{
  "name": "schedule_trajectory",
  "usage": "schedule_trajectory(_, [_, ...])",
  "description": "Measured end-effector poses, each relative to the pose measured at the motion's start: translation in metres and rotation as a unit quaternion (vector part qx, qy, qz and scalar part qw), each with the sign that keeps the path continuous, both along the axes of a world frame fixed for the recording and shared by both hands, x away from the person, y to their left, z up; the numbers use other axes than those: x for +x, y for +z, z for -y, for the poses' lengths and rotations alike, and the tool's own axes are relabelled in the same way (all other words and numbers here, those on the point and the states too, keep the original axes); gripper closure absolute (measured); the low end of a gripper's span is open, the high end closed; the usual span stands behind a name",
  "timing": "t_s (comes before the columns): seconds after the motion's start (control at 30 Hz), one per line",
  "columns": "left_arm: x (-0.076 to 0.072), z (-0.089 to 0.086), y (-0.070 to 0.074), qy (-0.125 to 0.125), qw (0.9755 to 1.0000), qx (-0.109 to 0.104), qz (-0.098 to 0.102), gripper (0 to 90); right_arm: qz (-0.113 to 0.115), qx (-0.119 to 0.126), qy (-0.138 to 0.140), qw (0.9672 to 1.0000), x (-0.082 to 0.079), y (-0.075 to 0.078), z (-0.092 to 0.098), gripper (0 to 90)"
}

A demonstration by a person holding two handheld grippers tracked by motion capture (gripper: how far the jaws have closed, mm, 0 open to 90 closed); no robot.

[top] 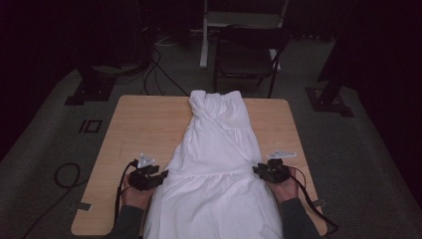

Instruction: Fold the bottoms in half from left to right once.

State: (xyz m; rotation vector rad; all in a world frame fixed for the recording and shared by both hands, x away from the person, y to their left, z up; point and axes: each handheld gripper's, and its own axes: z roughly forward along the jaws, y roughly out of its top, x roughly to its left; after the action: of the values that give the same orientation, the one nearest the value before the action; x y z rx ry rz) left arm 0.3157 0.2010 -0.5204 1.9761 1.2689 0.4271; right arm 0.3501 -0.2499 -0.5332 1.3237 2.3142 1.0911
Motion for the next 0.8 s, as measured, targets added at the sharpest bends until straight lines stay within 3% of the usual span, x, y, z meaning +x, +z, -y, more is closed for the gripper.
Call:
schedule_trajectory(0.17, [0.036,0.009,0.004,0.007,0.9999,-0.010,-0.007,51.8,0.016,0.007,0.015,0.9997,0.031,0.017,-0.018,62.1])
schedule_trajectory(0.23, [0.048,0.016,0.004,0.005,0.9999,-0.004,-0.010,51.8,0.022,0.003,0.021,0.9995,0.048,0.020,-0.028,62.2])
schedule_trajectory(0.4, [0.072,0.030,-0.005,0.006,0.9995,0.005,-0.029,52.1,0.008,0.015,0.010,0.9998,0.090,0.023,-0.049,61.8])
schedule_trajectory(0.57, [0.083,0.042,-0.017,0.007,0.9986,0.019,-0.049,54.2,-0.012,0.013,0.000,0.9998,0.118,0.017,-0.070,52.6])
schedule_trajectory(0.73, [0.084,0.050,-0.021,0.006,0.9981,0.038,-0.048,75.3,-0.031,0.026,0.012,0.9991,0.130,0.005,-0.081,52.6])
schedule_trajectory(0.8, [0.084,0.051,-0.021,-0.001,0.9982,0.033,-0.051,83.2,-0.037,0.018,0.026,0.9988,0.132,0.002,-0.083,65.9])
